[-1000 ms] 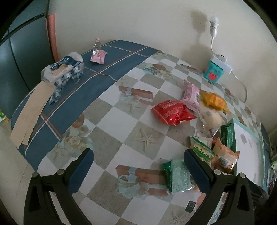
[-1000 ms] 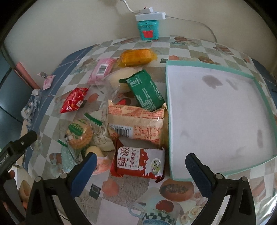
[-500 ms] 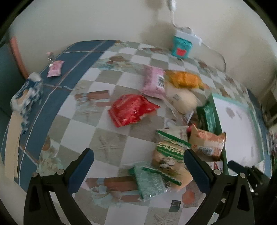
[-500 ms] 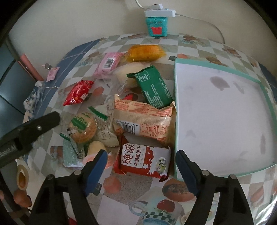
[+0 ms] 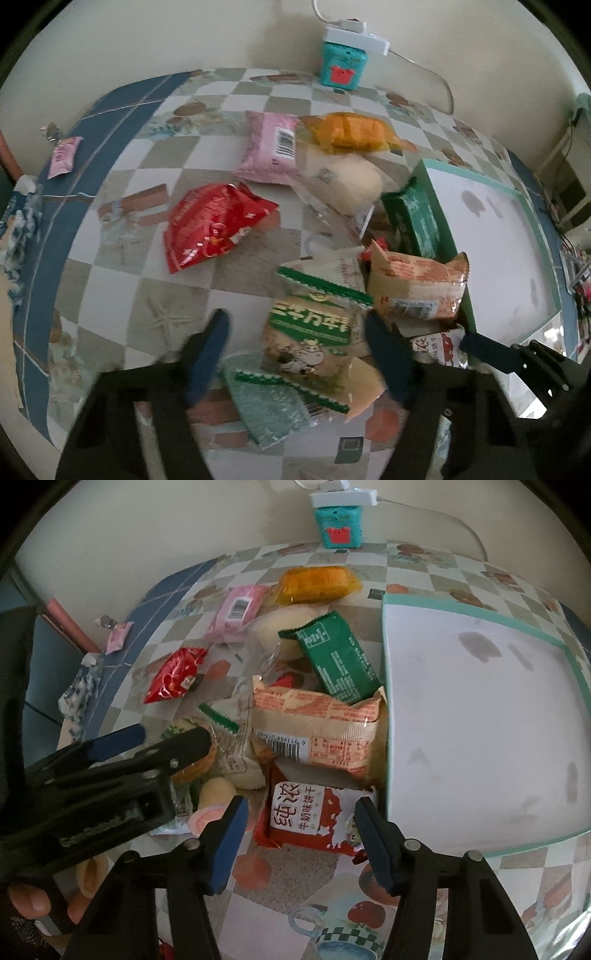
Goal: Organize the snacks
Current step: 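Grasp the red-and-white milk biscuit pack with the right gripper while the left gripper grasps the green-wrapped round cake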
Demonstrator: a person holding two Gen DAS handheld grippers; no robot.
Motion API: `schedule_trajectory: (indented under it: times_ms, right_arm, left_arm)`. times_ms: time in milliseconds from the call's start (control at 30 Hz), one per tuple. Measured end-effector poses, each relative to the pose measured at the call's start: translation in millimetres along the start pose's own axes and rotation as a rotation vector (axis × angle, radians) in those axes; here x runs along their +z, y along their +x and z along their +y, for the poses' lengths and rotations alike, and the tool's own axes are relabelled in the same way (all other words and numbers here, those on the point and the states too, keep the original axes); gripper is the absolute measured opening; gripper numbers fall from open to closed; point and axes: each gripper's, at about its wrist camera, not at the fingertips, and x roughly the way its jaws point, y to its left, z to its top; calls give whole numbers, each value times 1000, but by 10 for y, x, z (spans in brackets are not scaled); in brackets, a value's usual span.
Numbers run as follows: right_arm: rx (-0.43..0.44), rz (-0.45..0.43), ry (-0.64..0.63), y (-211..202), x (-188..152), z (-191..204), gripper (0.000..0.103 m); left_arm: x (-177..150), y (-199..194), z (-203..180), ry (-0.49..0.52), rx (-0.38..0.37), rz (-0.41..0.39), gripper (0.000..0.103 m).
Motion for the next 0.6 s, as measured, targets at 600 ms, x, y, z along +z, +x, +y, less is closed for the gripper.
schedule_trajectory:
  times_ms: [600]
  right_arm:
    - [26, 30, 43, 71, 16, -28, 63]
  left_arm:
    - [-42, -49, 225, -69, -10, -22, 51]
